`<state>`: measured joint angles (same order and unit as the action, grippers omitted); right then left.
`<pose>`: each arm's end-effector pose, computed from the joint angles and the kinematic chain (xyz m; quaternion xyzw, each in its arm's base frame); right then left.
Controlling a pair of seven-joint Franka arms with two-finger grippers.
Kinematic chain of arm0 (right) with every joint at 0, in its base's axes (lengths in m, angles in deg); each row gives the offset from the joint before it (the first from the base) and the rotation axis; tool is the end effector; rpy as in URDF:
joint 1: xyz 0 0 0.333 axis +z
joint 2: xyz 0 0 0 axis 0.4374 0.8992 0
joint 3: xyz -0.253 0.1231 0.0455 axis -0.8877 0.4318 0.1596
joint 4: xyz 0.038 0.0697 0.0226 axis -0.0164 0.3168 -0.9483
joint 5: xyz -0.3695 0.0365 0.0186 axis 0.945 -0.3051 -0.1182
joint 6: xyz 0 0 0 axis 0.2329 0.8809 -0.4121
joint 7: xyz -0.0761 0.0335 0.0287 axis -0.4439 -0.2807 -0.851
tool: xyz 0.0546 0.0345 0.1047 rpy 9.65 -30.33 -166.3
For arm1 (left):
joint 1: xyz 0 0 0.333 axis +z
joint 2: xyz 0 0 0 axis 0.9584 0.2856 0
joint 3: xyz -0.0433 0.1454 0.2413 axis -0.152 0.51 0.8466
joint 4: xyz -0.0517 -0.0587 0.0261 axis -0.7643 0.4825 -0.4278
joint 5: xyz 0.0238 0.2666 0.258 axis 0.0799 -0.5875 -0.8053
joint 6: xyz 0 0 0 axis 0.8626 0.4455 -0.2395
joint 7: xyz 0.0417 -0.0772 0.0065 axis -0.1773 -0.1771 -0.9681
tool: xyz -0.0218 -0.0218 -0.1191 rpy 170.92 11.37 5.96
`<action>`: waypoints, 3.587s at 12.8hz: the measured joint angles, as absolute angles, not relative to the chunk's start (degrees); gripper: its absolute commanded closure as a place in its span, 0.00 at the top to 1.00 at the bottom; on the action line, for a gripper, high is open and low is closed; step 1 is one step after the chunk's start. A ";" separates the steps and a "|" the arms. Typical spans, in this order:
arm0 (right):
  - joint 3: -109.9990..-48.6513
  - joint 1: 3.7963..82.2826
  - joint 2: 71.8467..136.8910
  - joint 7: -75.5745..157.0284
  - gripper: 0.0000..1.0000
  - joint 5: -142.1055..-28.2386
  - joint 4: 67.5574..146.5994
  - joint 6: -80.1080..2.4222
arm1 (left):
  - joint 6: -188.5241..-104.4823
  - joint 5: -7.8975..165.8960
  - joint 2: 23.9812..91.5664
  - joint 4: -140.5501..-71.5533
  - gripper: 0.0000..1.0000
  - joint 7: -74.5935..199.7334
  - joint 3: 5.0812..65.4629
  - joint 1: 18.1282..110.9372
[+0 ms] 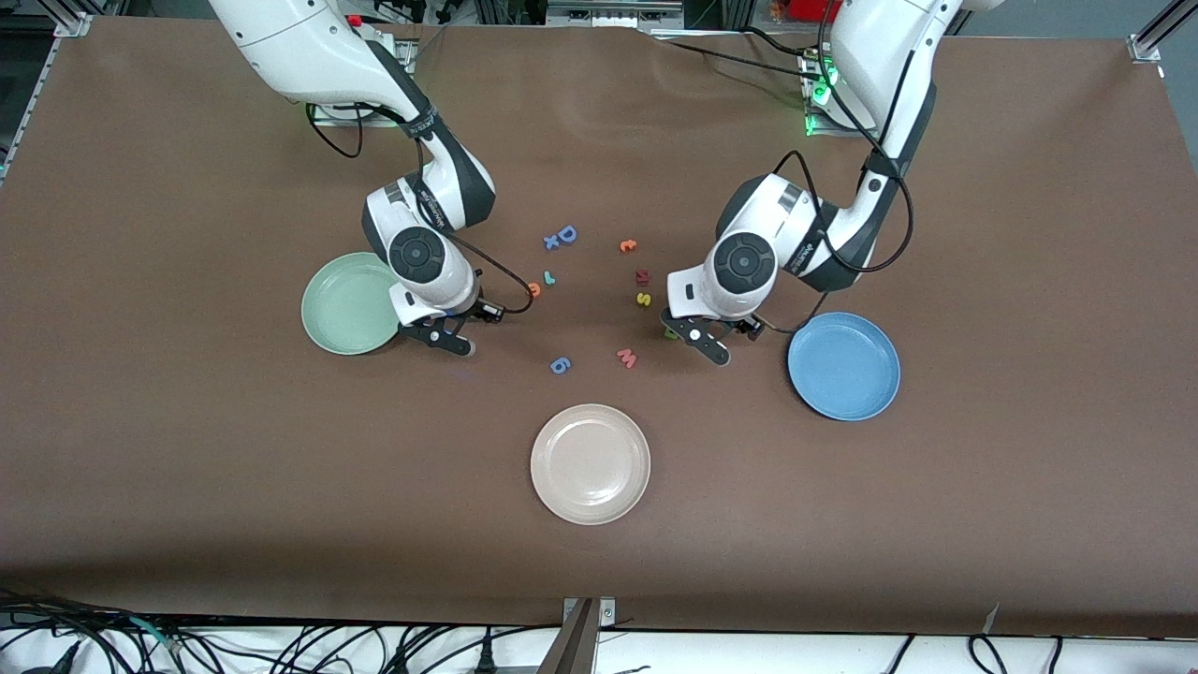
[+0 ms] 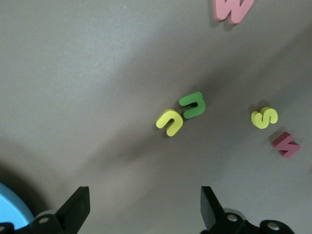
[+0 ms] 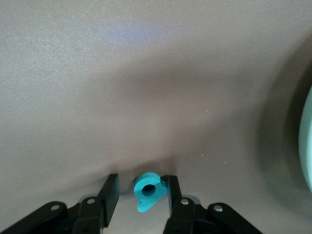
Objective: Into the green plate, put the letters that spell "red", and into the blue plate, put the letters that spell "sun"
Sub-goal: 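Grasp the teal 9 with the right gripper and yellow u with the left, then carry the yellow u to the blue plate with the left gripper and release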
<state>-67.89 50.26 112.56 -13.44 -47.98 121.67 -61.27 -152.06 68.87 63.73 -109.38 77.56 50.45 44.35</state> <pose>0.4892 0.2873 0.1502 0.9836 -0.1674 -0.0649 0.0194 0.5065 -0.3155 0.1996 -0.9313 0.3489 0.1031 0.0148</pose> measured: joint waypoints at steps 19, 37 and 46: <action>-67.90 50.26 112.56 -12.75 0.47 -47.99 121.91 -61.60 | -171.11 63.81 68.26 -113.60 0.71 101.63 50.50 41.58; -68.25 50.20 113.99 -12.57 0.32 -47.92 123.91 -61.44 | -157.28 63.60 59.55 -112.86 0.04 110.03 51.58 48.98; -68.25 50.20 113.97 -12.52 0.32 -47.92 123.32 -60.27 | -158.18 63.59 62.51 -113.99 0.07 124.62 51.37 62.94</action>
<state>-68.25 50.20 113.97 -12.52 -47.92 123.32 -60.27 -158.18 63.59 62.51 -113.99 124.62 51.37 62.94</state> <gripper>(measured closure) 0.683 0.740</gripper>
